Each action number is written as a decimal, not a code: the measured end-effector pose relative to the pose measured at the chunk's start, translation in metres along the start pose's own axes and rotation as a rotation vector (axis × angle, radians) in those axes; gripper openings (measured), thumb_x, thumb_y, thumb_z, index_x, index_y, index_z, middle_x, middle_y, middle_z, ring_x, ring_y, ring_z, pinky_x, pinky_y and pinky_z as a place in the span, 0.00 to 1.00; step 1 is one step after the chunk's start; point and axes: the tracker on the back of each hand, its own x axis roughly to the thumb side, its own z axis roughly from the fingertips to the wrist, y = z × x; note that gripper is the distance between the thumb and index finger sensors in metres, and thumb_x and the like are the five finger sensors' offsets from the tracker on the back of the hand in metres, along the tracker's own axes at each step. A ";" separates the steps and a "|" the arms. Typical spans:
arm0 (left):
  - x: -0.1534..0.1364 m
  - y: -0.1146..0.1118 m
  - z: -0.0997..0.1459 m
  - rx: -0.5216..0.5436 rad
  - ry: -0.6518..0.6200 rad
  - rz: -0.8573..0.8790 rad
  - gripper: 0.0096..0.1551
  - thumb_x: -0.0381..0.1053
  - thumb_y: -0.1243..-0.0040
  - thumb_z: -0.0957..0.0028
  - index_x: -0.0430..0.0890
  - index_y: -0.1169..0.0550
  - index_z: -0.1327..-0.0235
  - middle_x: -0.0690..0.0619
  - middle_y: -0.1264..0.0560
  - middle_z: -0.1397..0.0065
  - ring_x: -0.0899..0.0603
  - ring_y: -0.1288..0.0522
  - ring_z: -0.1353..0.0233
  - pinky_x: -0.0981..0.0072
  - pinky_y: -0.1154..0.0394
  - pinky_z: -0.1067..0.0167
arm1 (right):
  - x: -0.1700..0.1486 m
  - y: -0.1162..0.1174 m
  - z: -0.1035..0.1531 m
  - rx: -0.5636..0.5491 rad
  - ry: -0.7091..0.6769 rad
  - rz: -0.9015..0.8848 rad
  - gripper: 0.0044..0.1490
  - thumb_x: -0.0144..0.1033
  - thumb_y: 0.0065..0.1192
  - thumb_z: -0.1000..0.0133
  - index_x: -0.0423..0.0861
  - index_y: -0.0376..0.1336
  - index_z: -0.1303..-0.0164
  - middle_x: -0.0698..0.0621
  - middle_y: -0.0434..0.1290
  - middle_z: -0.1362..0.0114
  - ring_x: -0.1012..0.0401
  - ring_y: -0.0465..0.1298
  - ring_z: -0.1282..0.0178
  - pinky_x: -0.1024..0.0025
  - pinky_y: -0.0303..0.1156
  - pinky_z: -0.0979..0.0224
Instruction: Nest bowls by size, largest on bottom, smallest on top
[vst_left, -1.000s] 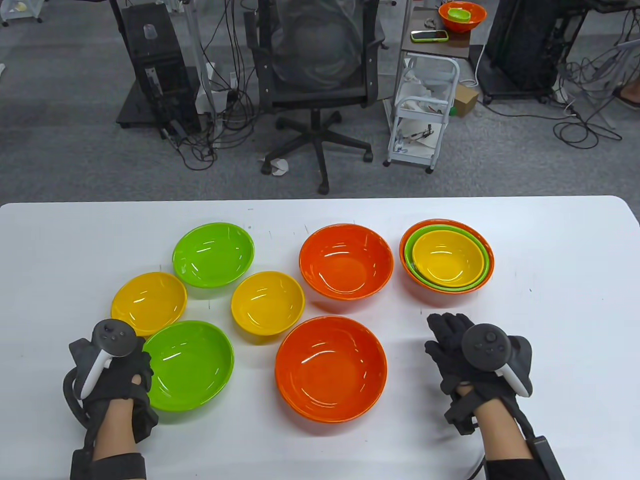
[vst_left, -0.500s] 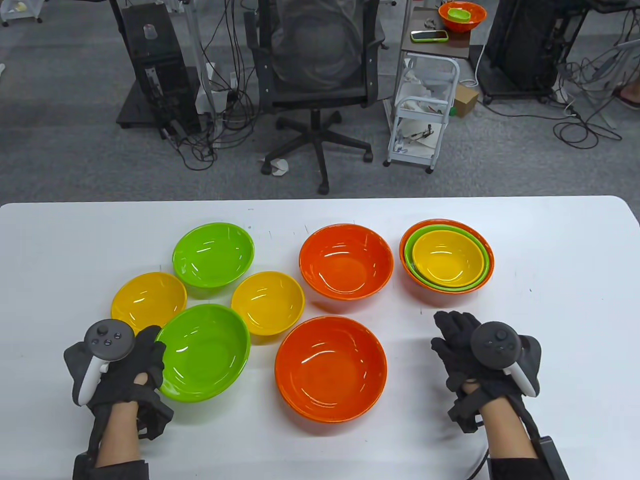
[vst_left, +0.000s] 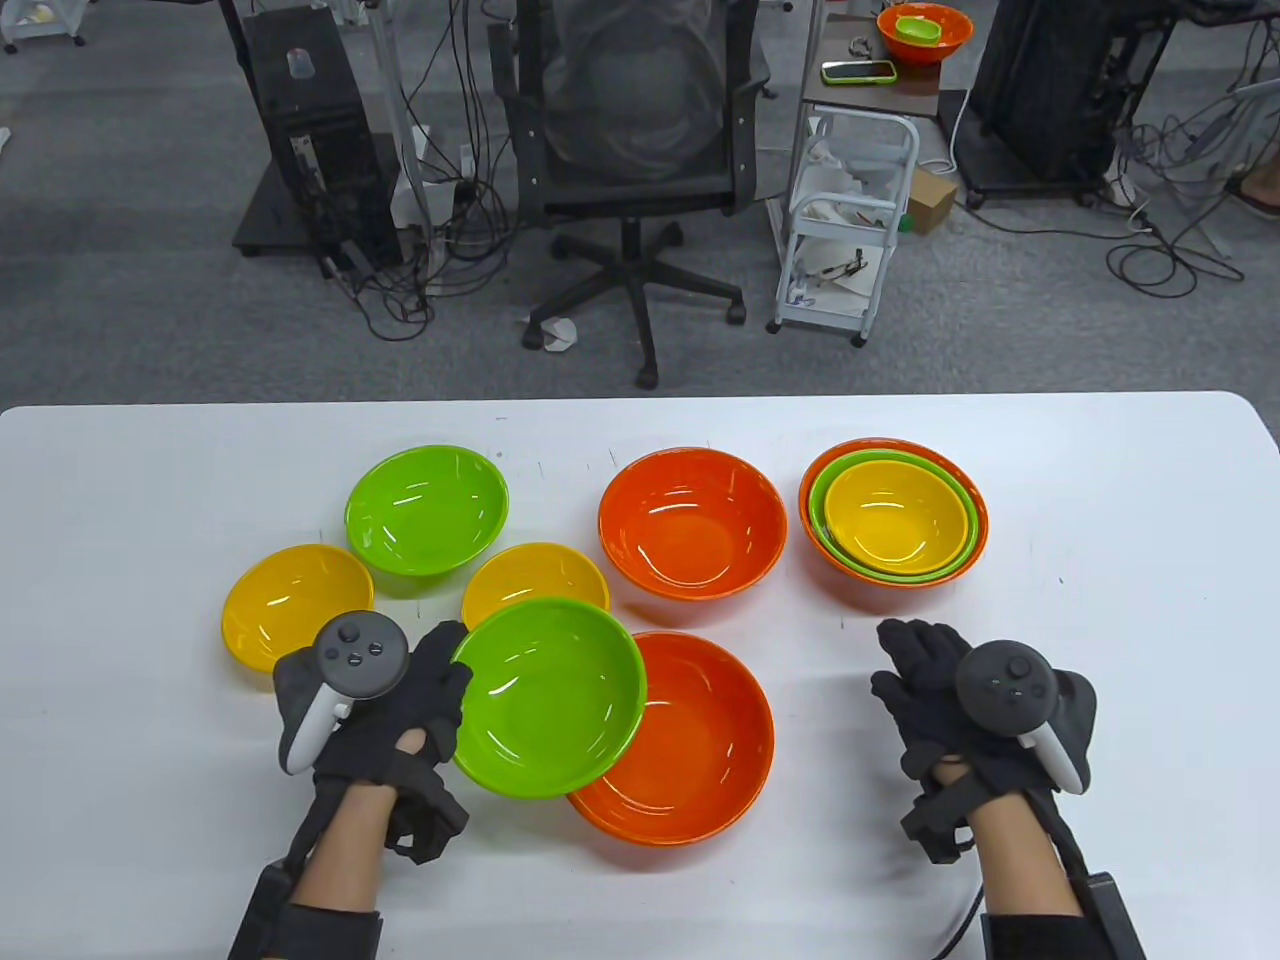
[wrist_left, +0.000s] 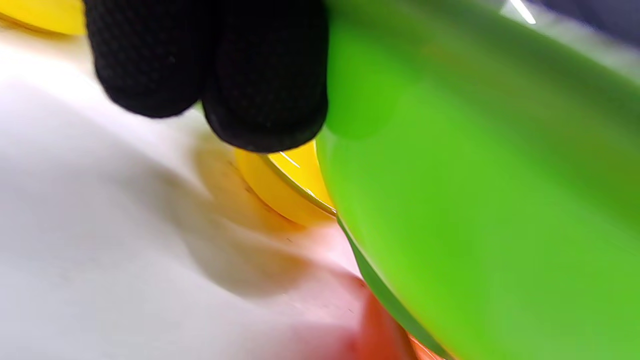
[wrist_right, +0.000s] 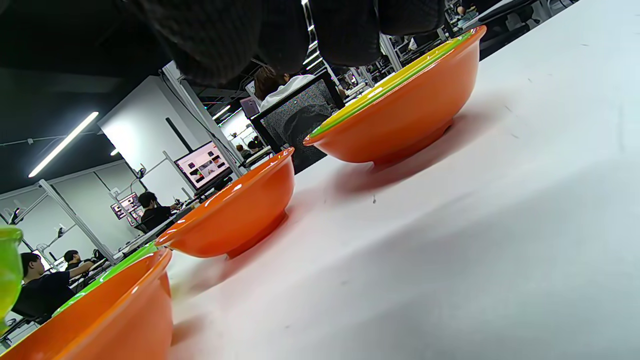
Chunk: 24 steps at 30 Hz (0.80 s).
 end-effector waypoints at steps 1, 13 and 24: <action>0.008 -0.005 -0.003 -0.007 -0.009 -0.013 0.34 0.46 0.48 0.41 0.43 0.37 0.21 0.42 0.22 0.41 0.49 0.14 0.60 0.60 0.15 0.58 | 0.000 0.000 0.000 0.003 -0.001 0.004 0.38 0.40 0.61 0.43 0.41 0.57 0.22 0.35 0.58 0.19 0.33 0.50 0.19 0.29 0.41 0.24; 0.058 -0.051 -0.015 -0.062 -0.046 -0.155 0.34 0.46 0.47 0.41 0.43 0.38 0.20 0.41 0.22 0.40 0.49 0.14 0.60 0.60 0.15 0.58 | 0.000 0.003 -0.001 0.021 -0.020 0.013 0.38 0.40 0.61 0.43 0.41 0.57 0.22 0.35 0.58 0.19 0.33 0.50 0.19 0.29 0.41 0.24; 0.061 -0.062 -0.011 -0.025 -0.058 -0.222 0.34 0.47 0.47 0.41 0.43 0.38 0.21 0.42 0.22 0.40 0.49 0.14 0.60 0.60 0.15 0.58 | 0.000 0.004 -0.002 0.029 -0.011 0.012 0.38 0.40 0.60 0.43 0.41 0.57 0.22 0.35 0.57 0.19 0.33 0.50 0.19 0.29 0.41 0.24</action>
